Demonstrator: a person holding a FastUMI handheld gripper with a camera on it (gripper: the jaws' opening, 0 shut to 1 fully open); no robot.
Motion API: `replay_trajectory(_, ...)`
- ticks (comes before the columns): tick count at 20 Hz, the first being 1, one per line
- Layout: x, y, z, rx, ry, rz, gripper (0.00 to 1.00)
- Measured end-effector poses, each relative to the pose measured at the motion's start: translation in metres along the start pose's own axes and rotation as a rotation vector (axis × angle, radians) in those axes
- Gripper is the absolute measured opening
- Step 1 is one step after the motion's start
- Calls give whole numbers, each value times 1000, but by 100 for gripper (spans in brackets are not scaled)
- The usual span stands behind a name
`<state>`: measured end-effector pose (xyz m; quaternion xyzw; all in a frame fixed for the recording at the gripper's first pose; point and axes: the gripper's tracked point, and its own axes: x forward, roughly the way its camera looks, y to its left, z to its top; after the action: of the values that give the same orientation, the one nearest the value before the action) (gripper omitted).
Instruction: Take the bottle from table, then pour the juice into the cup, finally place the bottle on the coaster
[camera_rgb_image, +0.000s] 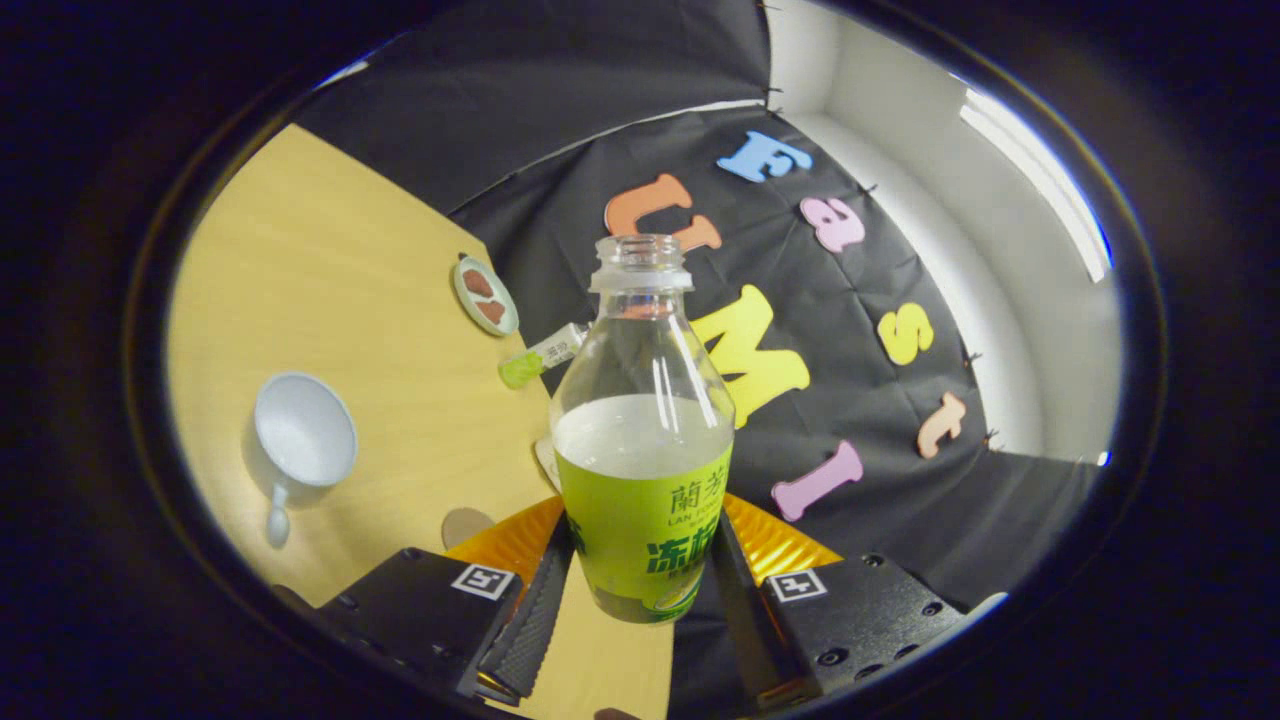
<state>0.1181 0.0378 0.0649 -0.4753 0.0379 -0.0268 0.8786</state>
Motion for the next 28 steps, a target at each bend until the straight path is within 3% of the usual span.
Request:
replay_trajectory(7, 10, -13, 17, 496, -80, 126, 77)
replay_trajectory(12, 34, -24, 8, 738, -115, 195, 77)
replay_trajectory(18, 85, 1, -15, 863, -85, 281, 77)
replay_trajectory(28, 135, 62, -57, 853, 30, 378, 78)
